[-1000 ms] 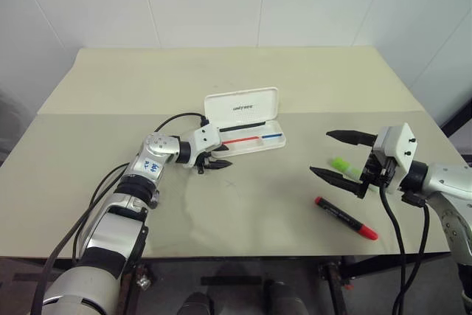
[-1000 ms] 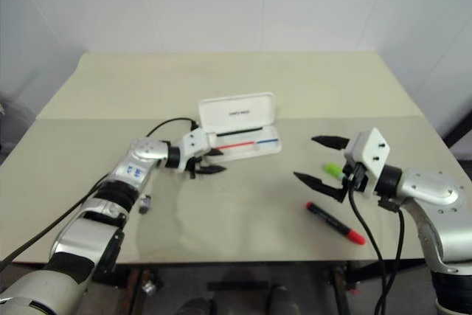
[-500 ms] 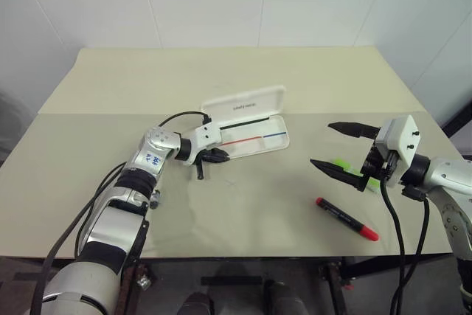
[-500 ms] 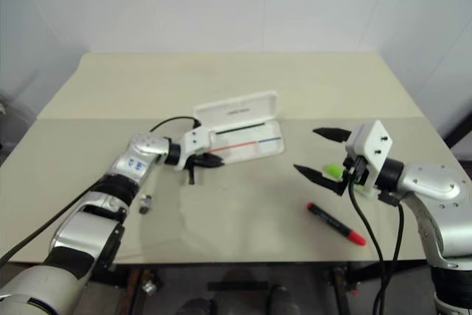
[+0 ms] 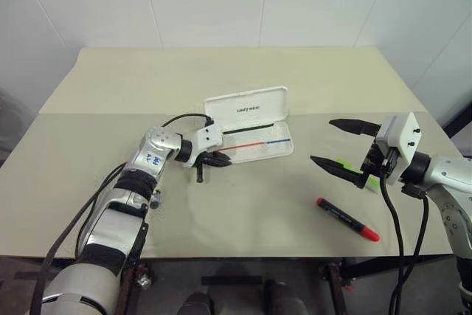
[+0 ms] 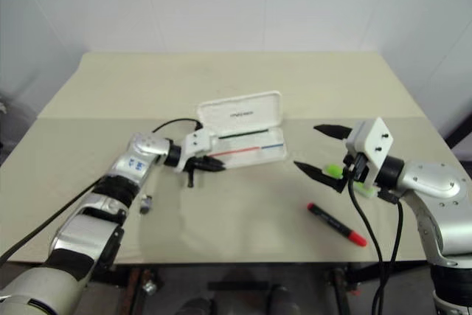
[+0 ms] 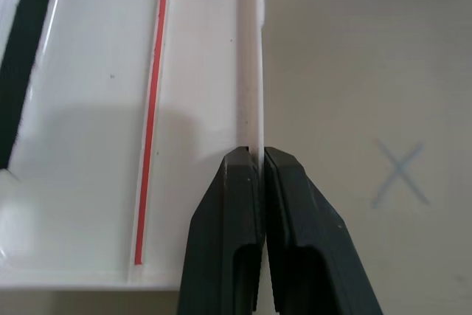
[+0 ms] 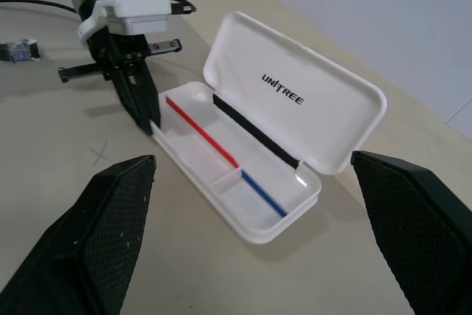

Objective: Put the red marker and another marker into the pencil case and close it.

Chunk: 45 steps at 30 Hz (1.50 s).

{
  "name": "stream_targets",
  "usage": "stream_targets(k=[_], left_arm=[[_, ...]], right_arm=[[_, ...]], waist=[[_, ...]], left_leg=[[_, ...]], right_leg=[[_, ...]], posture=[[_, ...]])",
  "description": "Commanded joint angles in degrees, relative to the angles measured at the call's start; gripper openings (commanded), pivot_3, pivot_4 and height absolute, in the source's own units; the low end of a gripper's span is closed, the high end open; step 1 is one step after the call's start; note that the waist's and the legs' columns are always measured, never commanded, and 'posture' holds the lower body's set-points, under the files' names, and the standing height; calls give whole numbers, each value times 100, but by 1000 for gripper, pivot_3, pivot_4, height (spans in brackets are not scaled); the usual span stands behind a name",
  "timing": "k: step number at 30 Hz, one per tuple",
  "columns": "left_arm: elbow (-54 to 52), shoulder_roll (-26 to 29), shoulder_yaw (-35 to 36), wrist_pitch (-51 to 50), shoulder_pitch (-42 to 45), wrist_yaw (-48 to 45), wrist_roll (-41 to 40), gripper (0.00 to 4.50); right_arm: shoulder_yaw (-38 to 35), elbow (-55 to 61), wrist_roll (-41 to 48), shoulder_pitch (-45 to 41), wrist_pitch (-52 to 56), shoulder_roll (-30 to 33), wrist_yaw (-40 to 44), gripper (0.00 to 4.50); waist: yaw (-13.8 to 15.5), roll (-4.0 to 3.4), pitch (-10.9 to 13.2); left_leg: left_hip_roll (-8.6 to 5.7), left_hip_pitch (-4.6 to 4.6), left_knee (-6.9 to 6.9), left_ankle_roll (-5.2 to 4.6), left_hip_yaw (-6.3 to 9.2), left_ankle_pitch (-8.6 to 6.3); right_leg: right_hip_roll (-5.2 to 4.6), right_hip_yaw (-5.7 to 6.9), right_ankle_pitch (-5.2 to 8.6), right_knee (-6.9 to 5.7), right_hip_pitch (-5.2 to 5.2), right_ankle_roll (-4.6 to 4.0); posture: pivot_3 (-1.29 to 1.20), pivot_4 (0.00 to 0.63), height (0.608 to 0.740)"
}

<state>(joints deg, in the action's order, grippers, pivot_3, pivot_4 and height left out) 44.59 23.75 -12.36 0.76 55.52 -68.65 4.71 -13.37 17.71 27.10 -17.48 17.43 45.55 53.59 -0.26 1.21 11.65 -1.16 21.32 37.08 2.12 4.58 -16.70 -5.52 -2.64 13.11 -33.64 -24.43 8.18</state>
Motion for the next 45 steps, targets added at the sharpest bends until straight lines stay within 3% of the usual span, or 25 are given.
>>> stream_targets(k=[1, 7, 13, 23, 36, 39, 45], left_arm=[[-1258, 263, -72, -428, -439, -425, -213, 65], [-3018, 512, -126, -1189, -1339, -510, -399, 65], [-3800, 412, -344, -1547, -1737, -411, -470, 65], [-3673, 211, -551, -1652, -1565, -189, -429, 65], [-3588, 146, -517, -2004, -1524, 44, -473, 65], [-3619, 116, -505, -2091, -1477, 118, -512, 675], [-4167, 103, -357, -2658, -1466, -139, -1159, 2663]], right_arm=[[-70, 77, 108, -20, -63, -8, 17, 4500], [-146, 62, 169, 158, 15, 56, 104, 4500], [-268, 191, 291, 553, 165, 189, 238, 4500], [-513, 297, 416, 1086, 275, 352, 320, 4500], [-354, 258, 364, 858, 245, 274, 167, 4500], [-285, 247, 346, 809, 237, 233, 135, 4500], [-246, 233, 327, 811, 215, 180, 133, 4500]], waist=[[-2, 0, 0], [7, 0, 0], [21, 0, 0], [24, 0, 0], [22, 0, 0], [18, 0, 0], [8, 0, 0]], left_leg=[[0, 2, -1, -2, -2, -1], [1, 1, 3, -7, -10, -4], [0, -8, 12, -6, -13, -4], [-1, -14, 19, -7, -28, -4], [-3, -14, 27, -7, -32, -4], [-3, -13, 28, -7, -32, -4], [-3, -13, 22, -7, -32, -4]], right_leg=[[0, -2, 0, 2, -2, 0], [0, -10, 1, 1, -3, 2], [0, -17, 2, 10, 0, 2], [1, -33, 0, 7, 1, 5], [2, -41, -3, 7, 2, 10], [2, -43, -4, 7, 2, 11], [3, -44, -4, 10, 1, 11]], posture=[[0, 150, 740], [0, 150, 740], [0, 150, 740], [0, 150, 740], [0, 150, 740], [0, 150, 740], [0, 150, 740]])
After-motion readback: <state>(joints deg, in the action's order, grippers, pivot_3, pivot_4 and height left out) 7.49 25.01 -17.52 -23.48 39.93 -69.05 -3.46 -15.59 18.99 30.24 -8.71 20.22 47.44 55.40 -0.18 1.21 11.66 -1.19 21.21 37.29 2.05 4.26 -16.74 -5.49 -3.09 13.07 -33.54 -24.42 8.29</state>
